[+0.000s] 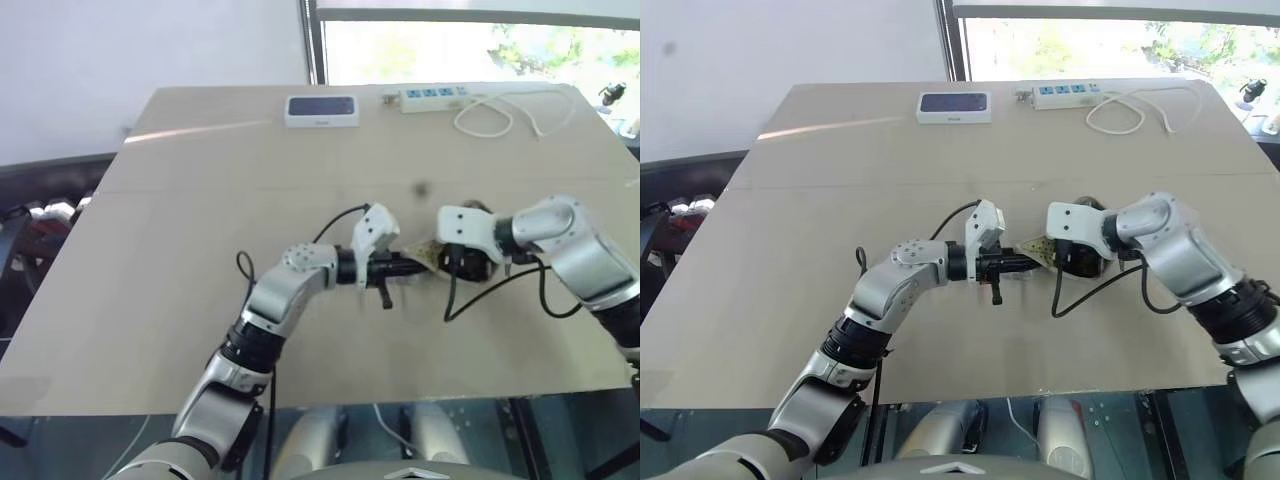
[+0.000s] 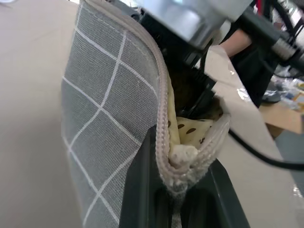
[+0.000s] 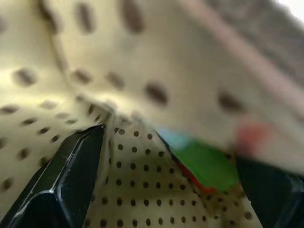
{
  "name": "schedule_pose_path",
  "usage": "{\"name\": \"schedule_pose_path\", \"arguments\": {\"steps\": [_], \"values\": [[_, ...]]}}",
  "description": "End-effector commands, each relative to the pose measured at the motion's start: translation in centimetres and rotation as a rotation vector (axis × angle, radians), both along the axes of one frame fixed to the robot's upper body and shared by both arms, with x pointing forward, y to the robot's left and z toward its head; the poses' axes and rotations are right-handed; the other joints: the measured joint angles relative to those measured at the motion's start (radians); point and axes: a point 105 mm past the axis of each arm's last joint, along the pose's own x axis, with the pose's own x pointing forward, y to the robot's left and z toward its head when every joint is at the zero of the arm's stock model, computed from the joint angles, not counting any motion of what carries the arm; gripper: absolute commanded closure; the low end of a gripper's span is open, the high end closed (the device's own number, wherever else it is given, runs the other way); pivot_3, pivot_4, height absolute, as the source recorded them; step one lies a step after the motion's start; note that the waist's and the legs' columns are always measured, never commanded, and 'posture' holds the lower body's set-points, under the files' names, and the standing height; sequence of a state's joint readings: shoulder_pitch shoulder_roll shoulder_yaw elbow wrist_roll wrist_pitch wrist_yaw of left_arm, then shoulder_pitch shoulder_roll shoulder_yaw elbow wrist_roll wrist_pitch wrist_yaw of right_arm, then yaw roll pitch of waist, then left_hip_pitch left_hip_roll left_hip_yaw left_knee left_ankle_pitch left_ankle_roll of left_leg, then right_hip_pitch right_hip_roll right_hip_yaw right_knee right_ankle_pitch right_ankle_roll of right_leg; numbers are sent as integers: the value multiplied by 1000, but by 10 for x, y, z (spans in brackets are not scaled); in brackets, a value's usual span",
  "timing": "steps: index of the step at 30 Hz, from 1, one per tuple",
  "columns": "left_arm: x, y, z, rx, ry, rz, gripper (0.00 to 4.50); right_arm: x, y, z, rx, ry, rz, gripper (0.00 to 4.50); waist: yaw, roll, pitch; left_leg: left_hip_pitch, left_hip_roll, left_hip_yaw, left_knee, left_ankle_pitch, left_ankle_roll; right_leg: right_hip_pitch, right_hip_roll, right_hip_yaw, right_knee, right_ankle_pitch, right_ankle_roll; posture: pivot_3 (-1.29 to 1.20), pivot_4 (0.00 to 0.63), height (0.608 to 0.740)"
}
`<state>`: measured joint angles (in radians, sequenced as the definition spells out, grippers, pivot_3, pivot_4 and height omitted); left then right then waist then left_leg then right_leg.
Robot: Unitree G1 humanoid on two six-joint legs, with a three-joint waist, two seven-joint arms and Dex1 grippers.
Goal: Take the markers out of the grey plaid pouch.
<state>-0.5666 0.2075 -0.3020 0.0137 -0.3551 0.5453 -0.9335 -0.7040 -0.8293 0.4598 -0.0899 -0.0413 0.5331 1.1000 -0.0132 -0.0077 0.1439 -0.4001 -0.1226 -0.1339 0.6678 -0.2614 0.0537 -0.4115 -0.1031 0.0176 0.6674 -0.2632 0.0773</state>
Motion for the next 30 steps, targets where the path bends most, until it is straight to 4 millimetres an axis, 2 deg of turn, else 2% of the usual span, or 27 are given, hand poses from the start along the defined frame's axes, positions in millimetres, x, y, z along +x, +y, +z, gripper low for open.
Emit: {"name": "schedule_pose_path", "arguments": {"steps": [1,3,8,10,11,15,22,26,30], "values": [[-5,-5,22,-65,-44,-41,4500,8,0,-3,10,-28,4,352,0,0,0,0,0,0,0,0,0,0,0,0,0,0,0,0,150,738],[-4,-5,22,-62,-45,-36,4500,7,-1,-4,11,-26,7,834,1,0,0,0,0,0,0,0,0,0,0,0,0,0,0,0,150,738],[-3,-2,15,-35,-43,-28,4500,5,-4,-1,17,-36,13,3250,2,0,0,0,0,0,0,0,0,0,0,0,0,0,0,0,150,738],[-3,0,10,-16,-45,-24,4500,3,-5,4,10,-53,17,3924,2,0,0,0,0,0,0,0,0,0,0,0,0,0,0,0,150,738],[-2,1,8,-7,-52,-21,4500,2,-5,6,9,-60,20,4084,3,0,0,0,0,-1,0,0,0,1,0,-1,-1,0,0,0,150,738],[10,6,-2,58,-134,53,4500,-7,-5,23,18,-101,7,4088,5,0,0,0,0,-1,0,0,0,1,0,-1,-1,0,0,0,150,738],[38,17,-15,207,-400,210,4500,-19,-9,44,101,-139,-93,4088,9,0,0,-1,0,-1,0,0,0,1,-1,0,-2,0,0,0,150,738],[50,22,-11,210,-467,285,4500,-25,-13,44,111,-133,-126,4088,13,0,0,-1,0,-1,-1,0,0,1,-1,0,-2,0,0,0,150,738],[67,29,3,190,-527,402,4500,-29,-21,34,91,-100,-170,4088,21,0,0,-1,0,-1,0,0,0,1,-1,-1,-2,0,0,0,150,738]]}}
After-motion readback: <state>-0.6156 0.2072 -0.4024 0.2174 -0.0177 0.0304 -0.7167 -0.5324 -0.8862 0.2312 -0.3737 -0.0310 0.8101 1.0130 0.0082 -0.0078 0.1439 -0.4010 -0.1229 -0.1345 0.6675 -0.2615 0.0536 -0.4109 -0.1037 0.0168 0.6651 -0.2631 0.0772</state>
